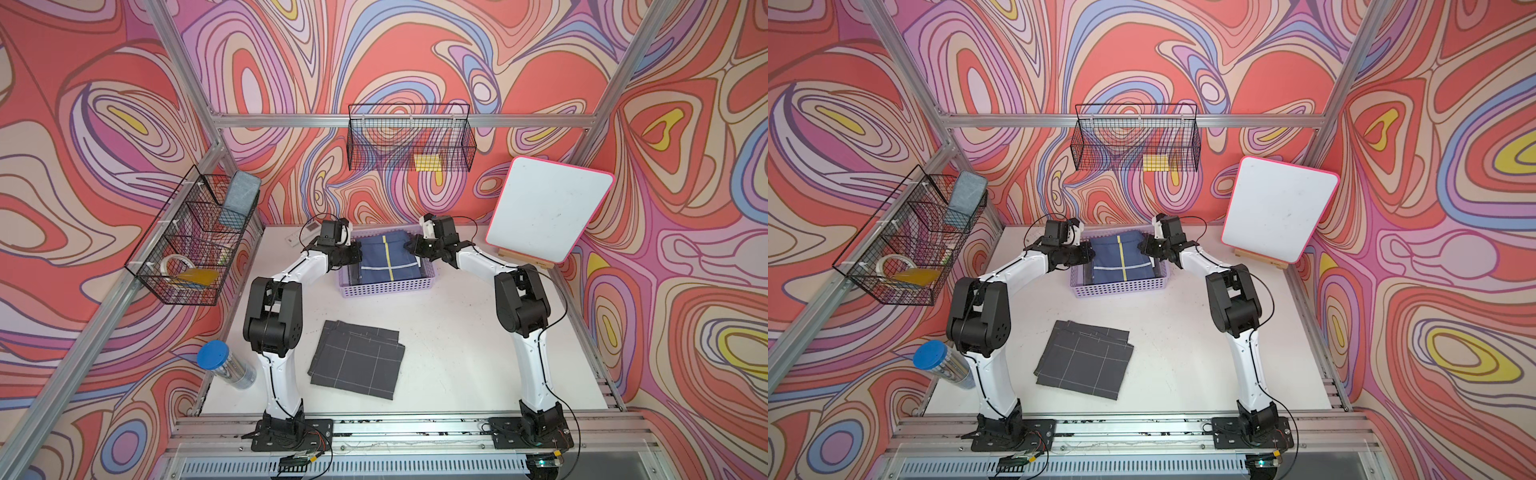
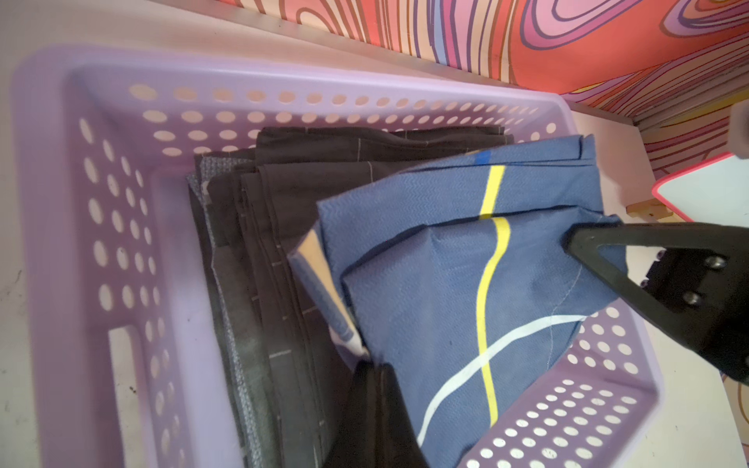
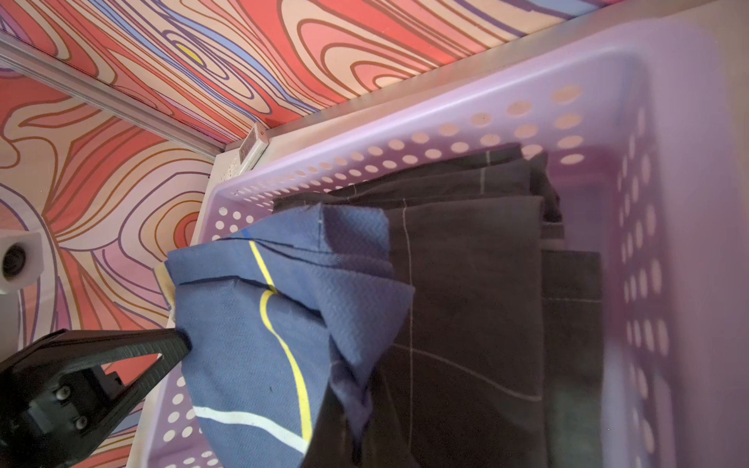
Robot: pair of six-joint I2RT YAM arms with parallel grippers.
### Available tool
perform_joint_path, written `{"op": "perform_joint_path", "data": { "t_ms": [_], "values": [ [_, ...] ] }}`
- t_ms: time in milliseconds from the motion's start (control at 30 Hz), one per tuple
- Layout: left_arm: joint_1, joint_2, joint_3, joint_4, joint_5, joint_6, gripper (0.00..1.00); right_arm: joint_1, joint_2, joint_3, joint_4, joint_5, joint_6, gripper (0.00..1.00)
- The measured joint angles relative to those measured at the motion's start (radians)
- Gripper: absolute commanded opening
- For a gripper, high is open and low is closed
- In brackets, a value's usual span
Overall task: Put the folded pillowcase in the basket
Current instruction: Place the pillowcase in the basket.
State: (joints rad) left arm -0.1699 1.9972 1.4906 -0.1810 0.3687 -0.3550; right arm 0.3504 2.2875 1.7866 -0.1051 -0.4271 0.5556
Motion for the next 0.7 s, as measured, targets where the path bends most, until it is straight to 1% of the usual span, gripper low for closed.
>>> {"op": "perform_joint_path", "data": {
  "t_ms": [300,600,633,667,700],
  "values": [
    [0.006,0.021,0.016,-0.019,0.016,0.000,0.00,0.003,0.002,0.014,-0.023,-0.002,0.015,0.00],
    [0.007,0.025,0.059,-0.082,0.018,0.008,0.00,0.005,0.002,0.037,-0.084,0.008,0.015,0.01],
    [0.008,0.028,0.066,-0.086,0.018,0.008,0.00,0.005,0.002,0.043,-0.088,0.009,0.015,0.05],
    [0.008,0.032,0.072,-0.087,0.019,0.007,0.09,0.005,0.002,0.048,-0.090,0.011,0.017,0.14],
    [0.009,0.037,0.078,-0.089,0.021,0.008,0.21,0.005,0.002,0.050,-0.091,0.013,0.021,0.24]
  ]
}}
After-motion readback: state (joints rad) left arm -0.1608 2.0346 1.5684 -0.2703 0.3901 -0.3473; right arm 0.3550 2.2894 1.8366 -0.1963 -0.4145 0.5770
